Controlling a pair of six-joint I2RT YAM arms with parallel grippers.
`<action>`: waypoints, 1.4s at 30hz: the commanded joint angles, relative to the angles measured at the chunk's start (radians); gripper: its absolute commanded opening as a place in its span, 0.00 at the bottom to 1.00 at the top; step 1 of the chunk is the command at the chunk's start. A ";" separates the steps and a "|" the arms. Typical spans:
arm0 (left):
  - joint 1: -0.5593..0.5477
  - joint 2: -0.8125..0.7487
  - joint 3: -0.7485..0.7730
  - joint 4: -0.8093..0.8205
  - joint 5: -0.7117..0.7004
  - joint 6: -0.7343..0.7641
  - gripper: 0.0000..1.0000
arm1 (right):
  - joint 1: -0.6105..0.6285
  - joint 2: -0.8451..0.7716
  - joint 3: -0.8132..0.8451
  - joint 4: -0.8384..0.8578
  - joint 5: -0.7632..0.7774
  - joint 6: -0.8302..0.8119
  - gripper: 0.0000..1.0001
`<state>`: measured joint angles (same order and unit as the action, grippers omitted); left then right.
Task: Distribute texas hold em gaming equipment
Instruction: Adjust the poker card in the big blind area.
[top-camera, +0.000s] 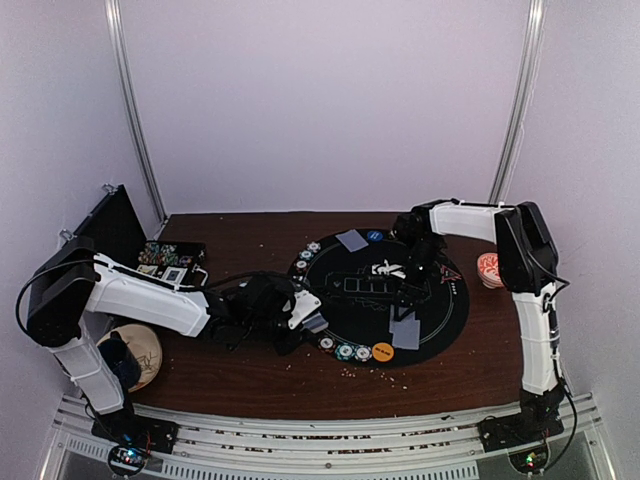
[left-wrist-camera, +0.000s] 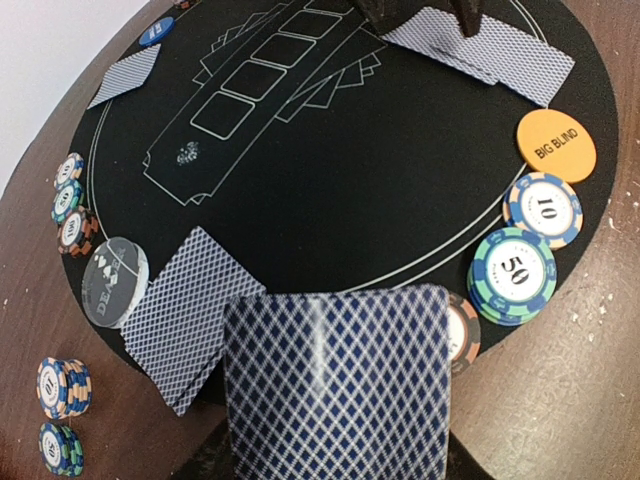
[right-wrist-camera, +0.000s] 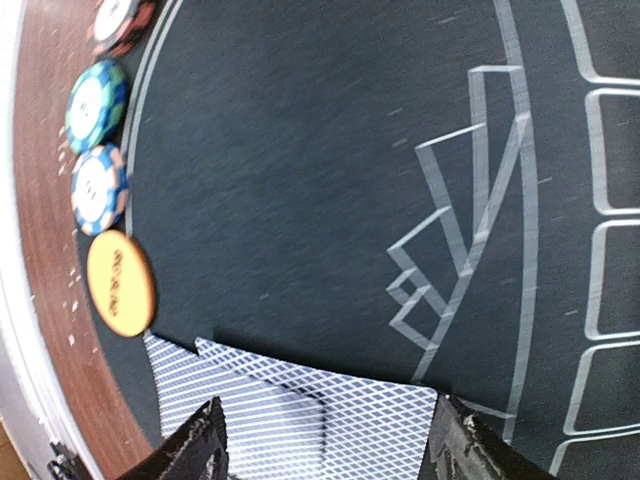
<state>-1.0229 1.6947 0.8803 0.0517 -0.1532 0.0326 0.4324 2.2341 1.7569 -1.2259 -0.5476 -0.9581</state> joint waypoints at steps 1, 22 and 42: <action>-0.005 0.002 0.034 0.044 -0.001 0.008 0.18 | 0.013 -0.015 -0.050 -0.130 -0.007 -0.045 0.69; -0.005 0.003 0.035 0.044 -0.003 0.009 0.18 | 0.044 -0.122 -0.223 -0.019 -0.031 0.062 0.68; -0.005 -0.007 0.032 0.043 -0.003 0.007 0.18 | 0.073 -0.238 -0.307 0.110 0.052 0.156 0.70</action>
<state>-1.0229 1.6947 0.8867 0.0513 -0.1532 0.0326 0.5011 2.0396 1.4399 -1.1740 -0.5529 -0.8761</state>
